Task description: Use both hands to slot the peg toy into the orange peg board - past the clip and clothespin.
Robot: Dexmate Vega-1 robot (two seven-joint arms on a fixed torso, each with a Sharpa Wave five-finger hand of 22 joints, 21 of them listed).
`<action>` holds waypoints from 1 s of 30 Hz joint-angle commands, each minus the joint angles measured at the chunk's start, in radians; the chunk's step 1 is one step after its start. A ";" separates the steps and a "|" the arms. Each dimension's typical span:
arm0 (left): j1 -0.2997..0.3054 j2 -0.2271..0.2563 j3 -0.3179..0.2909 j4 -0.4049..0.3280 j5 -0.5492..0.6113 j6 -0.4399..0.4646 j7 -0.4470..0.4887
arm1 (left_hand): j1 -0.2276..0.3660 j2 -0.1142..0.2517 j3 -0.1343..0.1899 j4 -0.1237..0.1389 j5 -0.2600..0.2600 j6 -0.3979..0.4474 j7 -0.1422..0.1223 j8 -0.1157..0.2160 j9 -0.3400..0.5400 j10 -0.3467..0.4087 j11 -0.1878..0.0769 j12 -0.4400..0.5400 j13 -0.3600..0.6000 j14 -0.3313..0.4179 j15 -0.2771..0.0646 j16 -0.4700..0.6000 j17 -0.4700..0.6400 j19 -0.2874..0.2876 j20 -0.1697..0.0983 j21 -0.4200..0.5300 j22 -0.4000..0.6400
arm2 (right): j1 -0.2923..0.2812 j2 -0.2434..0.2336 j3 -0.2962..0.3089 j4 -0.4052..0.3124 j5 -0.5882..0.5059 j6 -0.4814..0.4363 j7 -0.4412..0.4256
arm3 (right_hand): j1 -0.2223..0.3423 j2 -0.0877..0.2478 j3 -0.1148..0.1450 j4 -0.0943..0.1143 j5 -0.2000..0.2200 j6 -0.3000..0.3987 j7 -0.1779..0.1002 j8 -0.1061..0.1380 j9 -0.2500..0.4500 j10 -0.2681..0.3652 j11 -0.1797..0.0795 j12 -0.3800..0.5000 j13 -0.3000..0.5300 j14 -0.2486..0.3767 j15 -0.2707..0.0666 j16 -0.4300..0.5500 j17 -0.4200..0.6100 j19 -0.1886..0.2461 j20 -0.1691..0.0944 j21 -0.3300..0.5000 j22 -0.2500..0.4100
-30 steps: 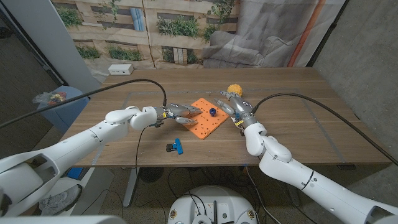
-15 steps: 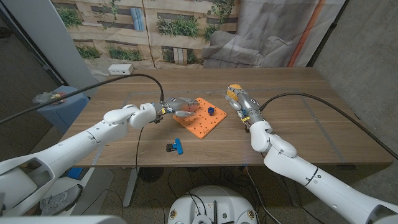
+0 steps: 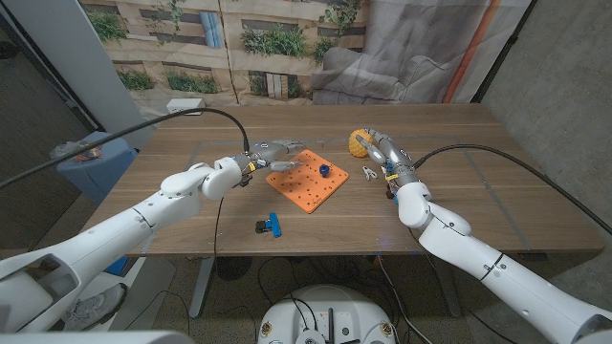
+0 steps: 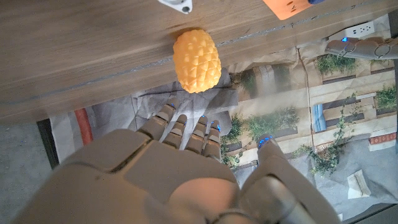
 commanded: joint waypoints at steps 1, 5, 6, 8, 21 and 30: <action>0.067 -0.002 -0.076 -0.008 -0.143 0.028 0.084 | 0.009 0.086 0.006 -0.002 0.002 0.010 -0.001 0.004 0.001 0.007 -0.001 0.002 0.001 0.011 -0.072 -0.002 0.000 0.010 -0.129 0.007 -0.001 | -0.029 0.009 0.071 0.032 0.142 0.092 -0.064 | -0.012 0.018 0.005 -0.007 -0.001 0.000 0.008 -0.004 -0.001 0.002 0.011 0.003 0.001 0.010 -0.062 0.007 0.001 0.009 -0.036 0.002 0.002; 0.080 -0.008 -0.099 0.016 -0.189 0.007 0.138 | 0.010 0.087 0.007 -0.001 0.002 0.013 0.000 0.004 0.001 0.010 -0.001 0.002 0.001 0.013 -0.072 -0.002 0.000 0.014 -0.128 0.007 -0.001 | -0.036 0.012 0.088 0.026 0.171 0.106 -0.079 | -0.014 0.017 0.005 -0.007 -0.001 -0.001 0.010 -0.004 -0.001 0.002 0.019 0.004 0.001 0.008 -0.061 0.006 0.001 0.008 -0.036 0.000 0.002; 0.080 -0.008 -0.102 0.024 -0.188 0.001 0.158 | 0.010 0.088 0.007 -0.001 0.002 0.014 0.000 0.004 0.001 0.010 0.001 0.002 0.001 0.014 -0.071 -0.001 0.000 0.015 -0.127 0.008 -0.001 | -0.037 0.015 0.093 0.031 0.181 0.119 -0.083 | -0.015 0.016 0.004 -0.007 -0.001 -0.004 0.011 -0.005 -0.001 0.000 0.019 0.003 0.001 0.007 -0.062 0.005 0.001 0.007 -0.037 -0.001 0.002; 0.080 -0.012 -0.113 0.047 -0.213 -0.022 0.185 | 0.009 0.088 0.007 0.001 0.002 0.016 -0.001 0.005 0.001 0.012 0.001 0.003 0.001 0.015 -0.071 -0.001 0.001 0.016 -0.127 0.008 -0.001 | -0.034 0.009 0.102 0.039 0.205 0.146 -0.071 | -0.015 0.015 0.004 -0.008 -0.001 -0.006 0.011 -0.006 -0.001 0.000 0.019 0.003 0.001 0.007 -0.060 0.005 0.001 0.007 -0.037 -0.001 0.002; 0.110 -0.055 -0.168 0.164 -0.388 -0.125 0.294 | 0.006 0.087 0.009 0.005 0.003 0.025 0.003 0.005 0.000 0.016 0.005 0.002 0.001 0.018 -0.068 -0.002 0.002 0.017 -0.128 0.006 -0.001 | -0.017 -0.003 0.148 0.101 0.354 0.263 0.002 | -0.028 0.007 -0.002 -0.007 -0.001 -0.032 0.022 -0.012 -0.002 -0.011 0.025 0.001 0.000 -0.007 -0.067 -0.003 0.001 -0.009 -0.040 -0.011 0.002; 0.147 -0.092 -0.198 0.174 -0.450 -0.092 0.377 | 0.008 0.088 0.012 0.004 0.003 0.026 0.006 0.003 0.000 0.016 0.008 0.001 0.001 0.018 -0.067 -0.003 0.001 0.020 -0.127 0.005 -0.001 | 0.002 0.034 0.162 0.197 0.455 0.378 0.034 | -0.043 -0.011 -0.011 -0.007 -0.002 -0.040 0.034 -0.011 -0.003 -0.018 0.032 0.001 0.000 -0.009 -0.055 -0.008 0.000 -0.012 -0.031 -0.013 0.002</action>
